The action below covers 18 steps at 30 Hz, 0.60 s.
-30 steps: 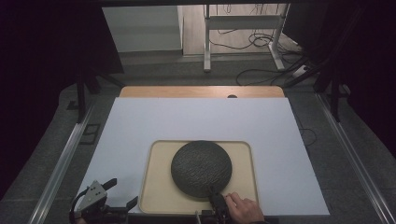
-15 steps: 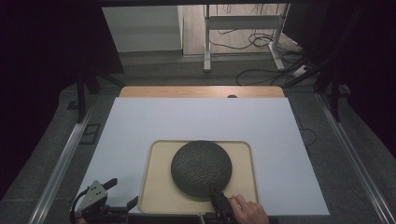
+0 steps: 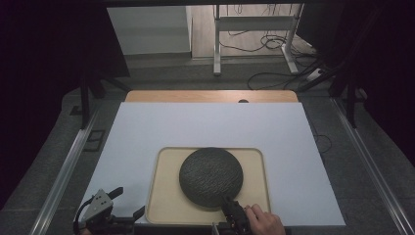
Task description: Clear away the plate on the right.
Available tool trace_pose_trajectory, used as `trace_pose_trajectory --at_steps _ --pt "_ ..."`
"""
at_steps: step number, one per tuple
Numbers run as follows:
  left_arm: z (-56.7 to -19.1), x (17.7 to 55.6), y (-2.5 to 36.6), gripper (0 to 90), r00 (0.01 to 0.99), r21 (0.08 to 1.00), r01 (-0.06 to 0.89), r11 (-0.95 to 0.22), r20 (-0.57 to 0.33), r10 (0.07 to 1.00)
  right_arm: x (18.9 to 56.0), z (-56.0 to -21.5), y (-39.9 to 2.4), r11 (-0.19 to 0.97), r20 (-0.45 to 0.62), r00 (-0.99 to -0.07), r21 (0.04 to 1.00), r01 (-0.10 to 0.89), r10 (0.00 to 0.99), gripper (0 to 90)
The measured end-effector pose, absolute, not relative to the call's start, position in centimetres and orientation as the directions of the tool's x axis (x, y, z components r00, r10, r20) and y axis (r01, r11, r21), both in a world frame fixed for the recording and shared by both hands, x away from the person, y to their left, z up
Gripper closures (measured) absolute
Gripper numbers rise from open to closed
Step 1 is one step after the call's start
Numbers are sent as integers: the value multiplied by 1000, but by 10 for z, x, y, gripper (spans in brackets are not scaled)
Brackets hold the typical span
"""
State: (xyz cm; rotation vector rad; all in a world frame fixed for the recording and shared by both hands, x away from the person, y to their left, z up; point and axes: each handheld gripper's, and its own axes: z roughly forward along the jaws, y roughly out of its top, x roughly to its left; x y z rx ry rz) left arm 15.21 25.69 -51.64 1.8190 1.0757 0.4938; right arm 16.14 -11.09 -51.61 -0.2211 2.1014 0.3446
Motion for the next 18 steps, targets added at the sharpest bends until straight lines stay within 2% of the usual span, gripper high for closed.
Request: trace_pose_trajectory --at_steps 18 --pt "-516 151 257 0 535 870 460 -178 -111 838 178 -503 -125 937 -821 -560 271 -220 106 475"
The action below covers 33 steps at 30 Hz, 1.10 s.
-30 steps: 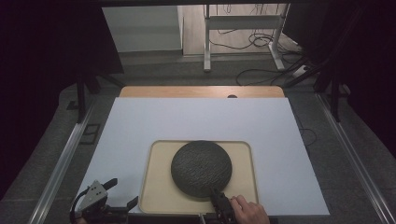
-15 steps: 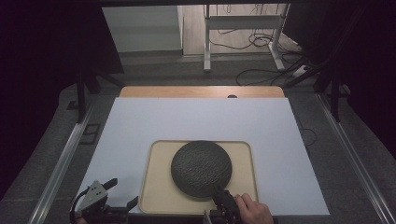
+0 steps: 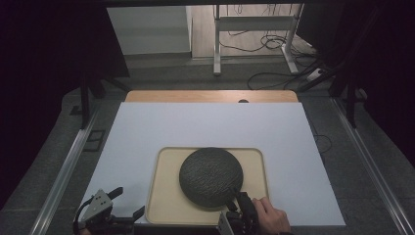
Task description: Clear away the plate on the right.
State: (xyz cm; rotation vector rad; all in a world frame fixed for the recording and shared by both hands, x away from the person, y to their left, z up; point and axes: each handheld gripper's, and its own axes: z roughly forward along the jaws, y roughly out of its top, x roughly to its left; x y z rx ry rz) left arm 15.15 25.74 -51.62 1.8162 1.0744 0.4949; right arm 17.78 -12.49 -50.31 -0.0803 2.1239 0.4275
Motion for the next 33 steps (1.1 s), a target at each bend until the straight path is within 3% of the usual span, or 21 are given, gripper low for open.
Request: trace_pose_trajectory --at_steps 33 --pt "-516 152 258 0 538 869 461 -178 -115 835 196 -489 -152 874 -689 -640 482 -55 340 329"
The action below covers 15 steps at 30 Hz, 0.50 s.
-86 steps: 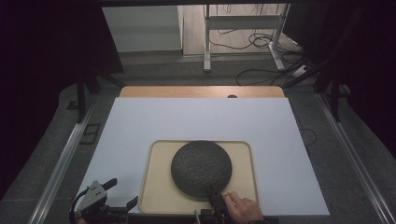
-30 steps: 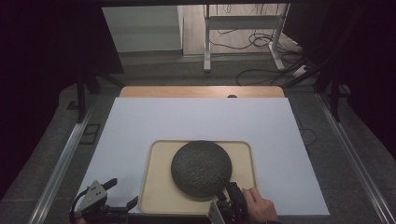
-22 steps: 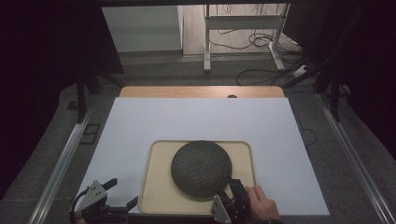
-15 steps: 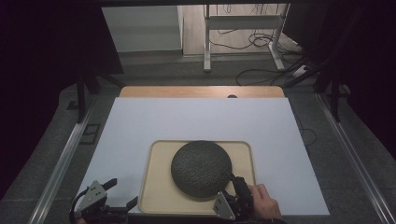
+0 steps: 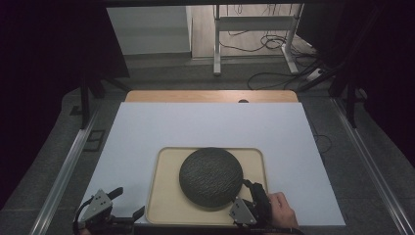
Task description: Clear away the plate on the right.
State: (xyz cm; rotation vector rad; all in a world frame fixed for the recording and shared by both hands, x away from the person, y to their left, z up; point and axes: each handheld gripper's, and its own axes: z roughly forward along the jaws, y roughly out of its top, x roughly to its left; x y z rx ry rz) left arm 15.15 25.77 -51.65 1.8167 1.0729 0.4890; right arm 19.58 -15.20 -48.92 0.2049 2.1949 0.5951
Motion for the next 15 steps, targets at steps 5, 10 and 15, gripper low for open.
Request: trace_pose_trajectory --at_steps 5,10,15 --pt "-516 151 257 0 538 869 462 -179 -114 835 199 -488 -157 860 -667 -650 508 -38 365 314" --pt "-516 151 257 0 538 869 462 -179 -114 835 202 -488 -164 846 -640 -660 534 -12 394 290" --pt "-516 151 257 0 539 868 462 -181 -113 835 204 -487 -171 824 -605 -670 566 17 429 255"
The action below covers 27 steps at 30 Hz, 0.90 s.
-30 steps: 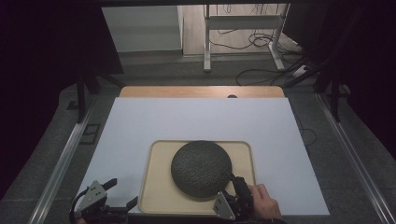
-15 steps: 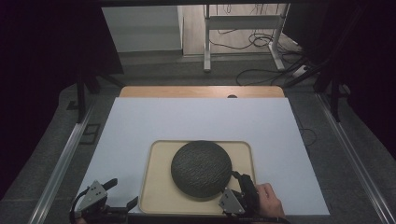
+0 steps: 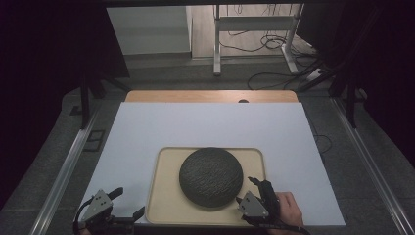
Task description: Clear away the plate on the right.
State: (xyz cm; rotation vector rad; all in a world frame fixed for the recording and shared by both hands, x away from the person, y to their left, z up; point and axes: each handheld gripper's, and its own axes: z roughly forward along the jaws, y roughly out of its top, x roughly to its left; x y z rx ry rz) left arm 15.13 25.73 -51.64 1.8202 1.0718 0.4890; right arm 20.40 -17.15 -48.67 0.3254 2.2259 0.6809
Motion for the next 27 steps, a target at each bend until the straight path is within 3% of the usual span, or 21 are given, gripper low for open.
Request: trace_pose_trajectory --at_steps 7,18,27 --pt "-517 151 257 0 539 868 463 -180 -114 834 208 -485 -183 795 -565 -673 603 59 478 200" --pt "-517 152 257 0 543 867 463 -185 -112 833 215 -478 -205 684 -415 -686 709 168 598 112" --pt "-517 152 257 0 544 867 464 -185 -114 831 216 -477 -222 639 -361 -673 737 218 646 72"
